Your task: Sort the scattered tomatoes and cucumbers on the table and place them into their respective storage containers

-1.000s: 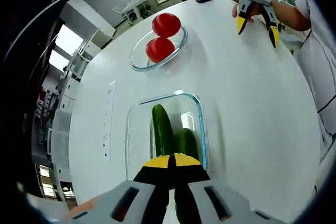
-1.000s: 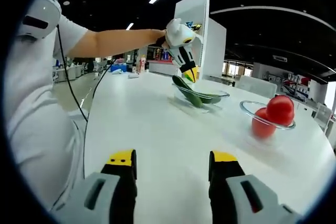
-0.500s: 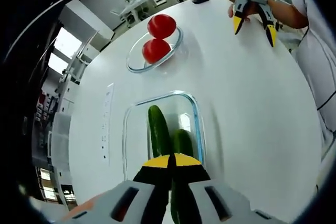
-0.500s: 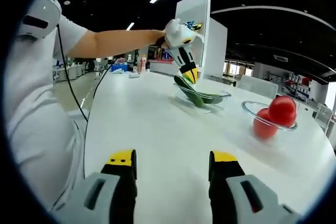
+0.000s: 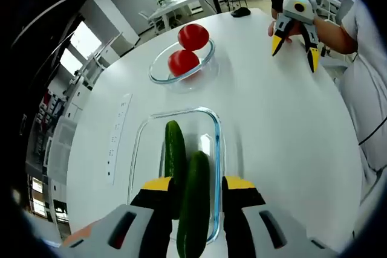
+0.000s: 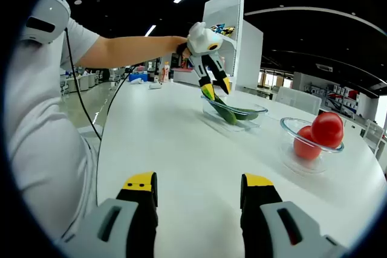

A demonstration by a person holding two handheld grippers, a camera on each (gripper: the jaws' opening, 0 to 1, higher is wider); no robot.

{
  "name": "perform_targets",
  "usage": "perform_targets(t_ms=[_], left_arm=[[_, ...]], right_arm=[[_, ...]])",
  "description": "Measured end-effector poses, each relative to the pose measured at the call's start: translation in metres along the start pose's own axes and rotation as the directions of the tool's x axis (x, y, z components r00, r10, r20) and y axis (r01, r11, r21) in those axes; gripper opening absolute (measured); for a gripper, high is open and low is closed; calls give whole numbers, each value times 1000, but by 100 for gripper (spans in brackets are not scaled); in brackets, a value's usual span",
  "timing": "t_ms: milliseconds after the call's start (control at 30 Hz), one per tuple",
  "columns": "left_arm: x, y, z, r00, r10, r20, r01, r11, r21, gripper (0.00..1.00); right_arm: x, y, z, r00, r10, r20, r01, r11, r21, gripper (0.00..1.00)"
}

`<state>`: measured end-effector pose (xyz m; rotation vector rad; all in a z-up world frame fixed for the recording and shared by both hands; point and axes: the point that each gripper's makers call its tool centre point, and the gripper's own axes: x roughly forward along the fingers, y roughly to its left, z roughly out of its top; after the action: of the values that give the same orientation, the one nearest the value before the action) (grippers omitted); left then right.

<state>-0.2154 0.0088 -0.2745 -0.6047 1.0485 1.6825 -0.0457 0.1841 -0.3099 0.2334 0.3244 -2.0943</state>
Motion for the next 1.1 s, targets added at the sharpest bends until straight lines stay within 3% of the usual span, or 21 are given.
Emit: perform_targets(t_ms=[100, 133, 200, 300, 500, 667, 900, 1100], left_arm=[[-5, 0, 3, 999, 19, 44, -18, 999, -30, 37], [-7, 3, 5, 997, 50, 63, -47, 998, -48, 37], [-9, 1, 11, 990, 68, 122, -58, 995, -82, 38], [-12, -2, 6, 988, 83, 130, -71, 993, -91, 40], [-20, -9, -1, 973, 109, 204, -73, 982, -174, 40], [-33, -6, -1, 930, 206, 304, -127, 958, -258, 42], [-48, -25, -7, 902, 230, 365, -106, 938, -329, 40], [-67, -39, 5, 825, 295, 482, -102, 917, -387, 40]], right_arm=[[1, -1, 1, 1000, -3, -1, 3, 1000, -1, 53], [1, -3, 1, 1000, -5, 1, 5, 1000, 0, 53], [2, -6, 2, 1000, -10, 1, 10, 1000, 1, 53], [4, -10, 1, 1000, -23, -7, 23, 1000, 5, 53], [5, -15, 4, 999, -41, -5, 41, 999, 12, 53], [5, -20, 4, 998, -56, -6, 56, 998, 18, 53], [3, -35, 3, 994, -103, -20, 104, 994, 39, 53], [-1, -50, 3, 985, -171, -23, 173, 983, 67, 53]])
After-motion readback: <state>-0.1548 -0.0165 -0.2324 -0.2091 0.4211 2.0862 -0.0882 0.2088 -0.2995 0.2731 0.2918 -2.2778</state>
